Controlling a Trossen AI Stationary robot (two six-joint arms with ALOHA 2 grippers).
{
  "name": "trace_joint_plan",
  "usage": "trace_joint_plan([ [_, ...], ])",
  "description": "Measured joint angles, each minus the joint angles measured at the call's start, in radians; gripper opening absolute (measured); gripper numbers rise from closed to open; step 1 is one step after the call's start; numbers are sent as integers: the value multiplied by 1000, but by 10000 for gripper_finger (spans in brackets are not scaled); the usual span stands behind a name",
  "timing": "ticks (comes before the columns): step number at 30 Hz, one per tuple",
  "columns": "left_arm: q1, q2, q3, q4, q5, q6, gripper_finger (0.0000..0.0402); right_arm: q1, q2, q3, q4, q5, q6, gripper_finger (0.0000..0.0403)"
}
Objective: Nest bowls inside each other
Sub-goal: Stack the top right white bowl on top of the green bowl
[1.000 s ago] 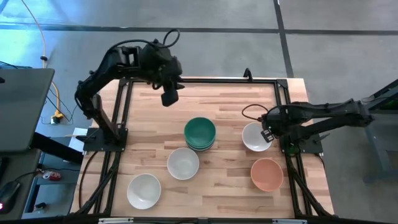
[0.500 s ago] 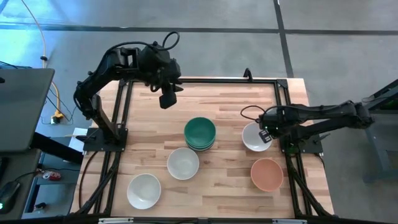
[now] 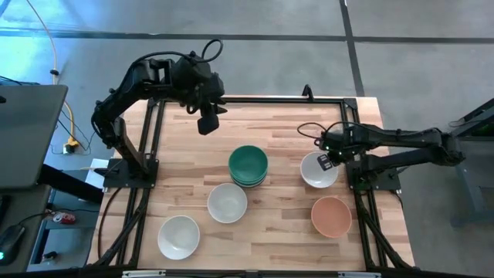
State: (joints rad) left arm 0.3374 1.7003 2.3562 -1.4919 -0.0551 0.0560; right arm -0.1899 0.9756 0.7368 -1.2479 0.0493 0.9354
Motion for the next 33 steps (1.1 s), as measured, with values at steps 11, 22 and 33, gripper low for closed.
trace_joint_plan([
  [11,0,0,0,0,14,6,110,-61,6,0,71,-5,-243,63],
  [22,-5,0,0,0,17,-35,110,-61,163,0,72,22,-392,63],
  [33,-34,0,0,-4,18,-51,110,-66,209,0,83,48,-402,63],
])
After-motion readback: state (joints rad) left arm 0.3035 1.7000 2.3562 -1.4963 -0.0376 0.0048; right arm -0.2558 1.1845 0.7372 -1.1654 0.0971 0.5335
